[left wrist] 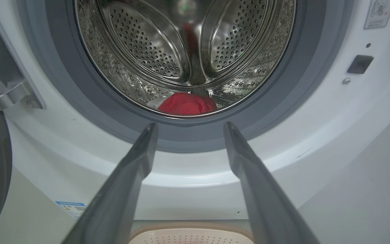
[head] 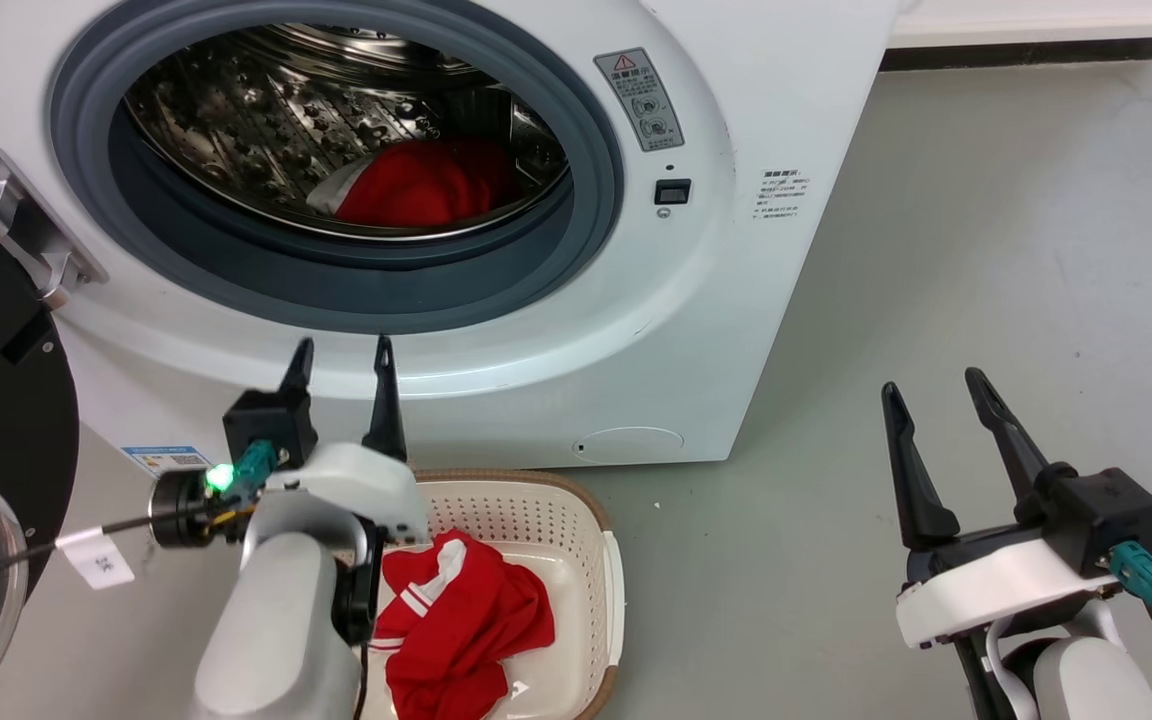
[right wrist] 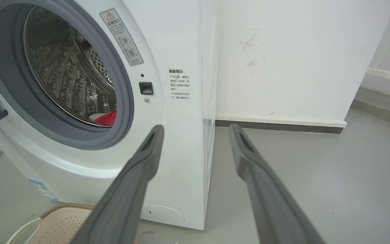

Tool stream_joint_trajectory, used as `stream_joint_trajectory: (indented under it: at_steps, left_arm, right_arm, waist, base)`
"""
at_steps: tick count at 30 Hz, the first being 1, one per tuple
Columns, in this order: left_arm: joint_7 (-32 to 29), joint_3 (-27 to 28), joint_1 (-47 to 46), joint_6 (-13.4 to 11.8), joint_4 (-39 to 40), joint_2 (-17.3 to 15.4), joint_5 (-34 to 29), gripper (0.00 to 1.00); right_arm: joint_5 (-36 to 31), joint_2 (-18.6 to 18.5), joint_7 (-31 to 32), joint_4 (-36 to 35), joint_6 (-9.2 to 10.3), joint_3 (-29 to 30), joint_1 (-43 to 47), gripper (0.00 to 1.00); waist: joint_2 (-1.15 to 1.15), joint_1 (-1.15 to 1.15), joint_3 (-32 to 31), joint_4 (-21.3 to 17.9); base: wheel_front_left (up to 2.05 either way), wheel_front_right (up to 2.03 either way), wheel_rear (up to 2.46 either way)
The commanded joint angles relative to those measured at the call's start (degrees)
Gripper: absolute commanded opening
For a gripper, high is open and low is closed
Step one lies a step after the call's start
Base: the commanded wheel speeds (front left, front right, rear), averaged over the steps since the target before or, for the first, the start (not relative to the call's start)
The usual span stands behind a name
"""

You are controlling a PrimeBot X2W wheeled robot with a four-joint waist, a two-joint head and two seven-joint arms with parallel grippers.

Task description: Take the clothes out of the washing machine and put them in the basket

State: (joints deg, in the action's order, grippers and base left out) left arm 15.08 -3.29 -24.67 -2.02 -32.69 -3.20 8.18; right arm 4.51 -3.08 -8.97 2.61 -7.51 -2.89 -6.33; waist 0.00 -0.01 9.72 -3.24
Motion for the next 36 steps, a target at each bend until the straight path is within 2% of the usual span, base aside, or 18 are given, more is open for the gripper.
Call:
stream_joint_trajectory:
  at_steps: [1,12,22,28,36]
  left_arm:
    - [0.1,-0.2,-1.5,-0.1,0.7,-0.2,-0.7,1.0]
    - [0.0,0.2,-12.2,0.9,-2.9,-4.2,-1.4,1.0]
    - [-3.3,0.7,-25.7,1.9,-9.2,-8.3,-1.0,1.0]
    - [-7.9,0.8,-33.5,2.4,-15.3,-11.9,-1.2,1.0]
    - [-17.1,-0.9,-43.3,3.8,-23.6,-16.0,-2.3,1.0]
  right_arm:
    - [-0.1,0.3,0.3,-0.4,0.04,-0.1,0.7,1.0]
    - [1.6,0.3,-0.3,-1.5,0.04,-2.2,-1.7,1.0]
    - [3.4,0.3,-2.9,0.3,0.04,-4.8,-6.1,1.0]
    - [4.8,0.3,-4.7,1.8,0.04,-7.2,-9.6,1.0]
    - [6.3,0.2,-5.9,3.8,0.04,-9.7,-12.3,1.0]
  waist:
    - [0.0,0.01,0.1,-0.2]
    - [0.0,0.01,5.5,-3.3]
    - [0.0,0.01,15.6,-7.6]
    - [0.0,0.01,20.6,-10.4]
    - [0.0,0.01,24.4,-12.8]
  base:
    - [0.0,0.0,0.0]
    - [0.0,0.0,0.0]
    - [0.0,0.0,0.0]
    - [0.0,0.0,0.0]
    - [0.0,0.0,0.0]
